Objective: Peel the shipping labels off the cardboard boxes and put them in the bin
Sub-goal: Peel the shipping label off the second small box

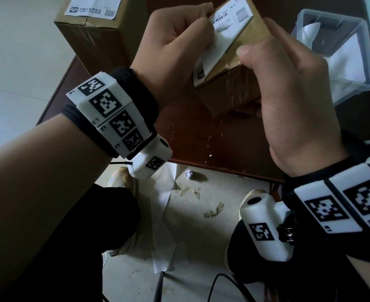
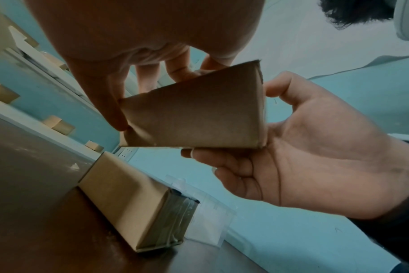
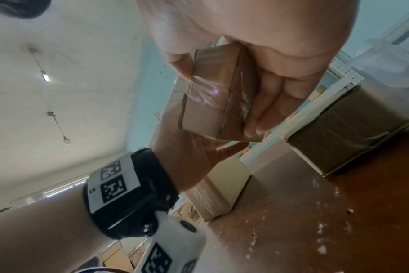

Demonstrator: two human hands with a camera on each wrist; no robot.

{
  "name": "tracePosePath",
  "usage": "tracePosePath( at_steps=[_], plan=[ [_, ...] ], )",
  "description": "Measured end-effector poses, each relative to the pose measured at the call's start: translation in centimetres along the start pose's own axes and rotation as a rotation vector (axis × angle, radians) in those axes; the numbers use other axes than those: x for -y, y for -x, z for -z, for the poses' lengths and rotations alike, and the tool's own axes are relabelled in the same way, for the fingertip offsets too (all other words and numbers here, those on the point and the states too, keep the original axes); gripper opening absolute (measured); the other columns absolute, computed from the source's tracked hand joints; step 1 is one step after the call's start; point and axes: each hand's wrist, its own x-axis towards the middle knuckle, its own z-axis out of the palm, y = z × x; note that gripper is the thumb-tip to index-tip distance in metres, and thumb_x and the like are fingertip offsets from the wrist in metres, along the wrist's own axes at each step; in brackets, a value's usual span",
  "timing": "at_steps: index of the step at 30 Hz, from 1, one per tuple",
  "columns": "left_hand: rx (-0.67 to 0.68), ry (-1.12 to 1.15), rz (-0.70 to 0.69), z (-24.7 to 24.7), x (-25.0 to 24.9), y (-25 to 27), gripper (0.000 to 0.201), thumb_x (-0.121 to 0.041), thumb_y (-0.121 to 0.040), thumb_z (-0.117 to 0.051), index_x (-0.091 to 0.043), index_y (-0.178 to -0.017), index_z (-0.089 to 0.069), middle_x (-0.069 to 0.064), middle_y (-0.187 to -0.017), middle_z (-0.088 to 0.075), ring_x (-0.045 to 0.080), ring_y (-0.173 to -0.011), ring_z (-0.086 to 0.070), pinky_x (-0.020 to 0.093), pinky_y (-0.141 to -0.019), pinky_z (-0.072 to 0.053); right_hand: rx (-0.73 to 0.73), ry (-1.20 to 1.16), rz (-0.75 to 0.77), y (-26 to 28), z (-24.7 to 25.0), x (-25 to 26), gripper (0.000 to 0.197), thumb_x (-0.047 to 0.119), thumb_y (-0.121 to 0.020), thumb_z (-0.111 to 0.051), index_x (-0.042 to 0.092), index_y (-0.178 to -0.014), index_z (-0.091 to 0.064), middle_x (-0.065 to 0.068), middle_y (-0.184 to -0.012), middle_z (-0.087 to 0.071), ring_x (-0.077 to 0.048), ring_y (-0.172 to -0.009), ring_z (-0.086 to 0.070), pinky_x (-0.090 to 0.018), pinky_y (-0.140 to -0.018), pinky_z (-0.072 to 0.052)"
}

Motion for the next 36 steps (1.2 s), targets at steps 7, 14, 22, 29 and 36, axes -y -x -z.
tracePosePath(
  at_steps=[7,14,22,29,36],
  plan=[
    [0.025,-0.029,-0.025,0.03,0.05,-0.09,0.031,-0.001,-0.093,-0.047,0.003,-0.062,-0.041,0.023,-0.068,-0.032,0.04,-0.067,-0.032,0.044,-0.061,-0.026,0.003,0.006,-0.015,0.09,-0.01,-0.09,0.032,0.018,-0.105,-0.052,-0.008,-0.12,-0.064,-0.039,-0.109,-0.057,-0.051,-0.099,-0.056,-0.055,-0.079,-0.053],
    [0.025,-0.037,-0.038,0.08,0.02,-0.02,0.032,-0.002,-0.095,-0.046,0.001,-0.063,-0.041,0.024,-0.067,-0.034,0.04,-0.065,-0.033,0.045,-0.06,-0.027,0.002,0.038,-0.012,0.13,-0.04,-0.05,0.029,0.017,-0.107,-0.051,-0.002,-0.122,-0.066,-0.034,-0.11,-0.062,-0.047,-0.102,-0.058,-0.05,-0.081,-0.056],
    [0.026,-0.074,-0.06,0.06,-0.11,-0.04,0.036,-0.004,-0.094,-0.047,-0.008,-0.061,-0.032,0.018,-0.065,-0.029,0.04,-0.064,-0.033,0.043,-0.059,-0.029,0.0,0.0,-0.025,0.11,-0.19,-0.08,0.027,0.016,-0.106,-0.052,0.0,-0.123,-0.066,-0.027,-0.109,-0.067,-0.043,-0.104,-0.062,-0.036,-0.081,-0.057],
    [-0.012,-0.087,-0.045,0.21,-0.09,-0.01,0.035,-0.003,-0.094,-0.049,0.001,-0.06,-0.039,0.021,-0.065,-0.028,0.038,-0.064,-0.033,0.047,-0.061,-0.033,0.011,0.018,-0.015,0.05,-0.13,-0.22,0.03,0.017,-0.105,-0.052,-0.004,-0.122,-0.065,-0.035,-0.109,-0.062,-0.048,-0.101,-0.059,-0.049,-0.079,-0.056],
    [-0.003,-0.087,-0.027,0.31,-0.04,0.12,0.033,-0.002,-0.094,-0.048,0.008,-0.062,-0.046,0.013,-0.063,-0.028,0.042,-0.066,-0.034,0.044,-0.062,-0.034,0.01,0.023,-0.013,0.04,-0.11,-0.23,0.031,0.019,-0.105,-0.052,-0.003,-0.122,-0.066,-0.035,-0.111,-0.061,-0.049,-0.102,-0.059,-0.05,-0.08,-0.056]
  ],
)
